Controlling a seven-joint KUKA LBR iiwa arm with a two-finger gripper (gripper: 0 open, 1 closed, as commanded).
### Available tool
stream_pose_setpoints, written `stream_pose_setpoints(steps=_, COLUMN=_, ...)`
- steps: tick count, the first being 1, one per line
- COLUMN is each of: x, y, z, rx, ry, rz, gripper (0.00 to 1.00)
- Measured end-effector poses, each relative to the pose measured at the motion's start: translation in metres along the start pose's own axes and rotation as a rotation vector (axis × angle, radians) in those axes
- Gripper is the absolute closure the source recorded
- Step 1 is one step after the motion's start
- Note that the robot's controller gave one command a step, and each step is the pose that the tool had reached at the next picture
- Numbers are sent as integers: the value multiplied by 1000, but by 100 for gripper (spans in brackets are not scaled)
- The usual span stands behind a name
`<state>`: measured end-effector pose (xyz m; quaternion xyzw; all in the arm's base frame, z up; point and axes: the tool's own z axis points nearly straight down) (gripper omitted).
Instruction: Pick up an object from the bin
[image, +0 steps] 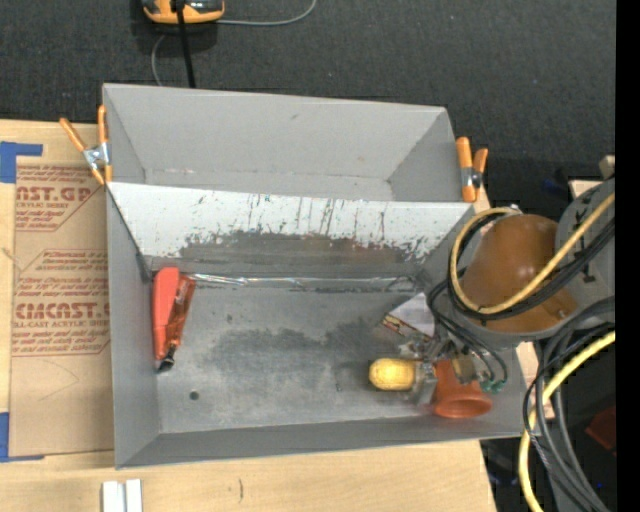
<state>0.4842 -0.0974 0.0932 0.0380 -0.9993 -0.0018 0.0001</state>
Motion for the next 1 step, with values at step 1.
stream_pose_setpoints(steps=1, x=-1, y=10, z=-171, rx=2, ry=-8, rz=9, gripper=100)
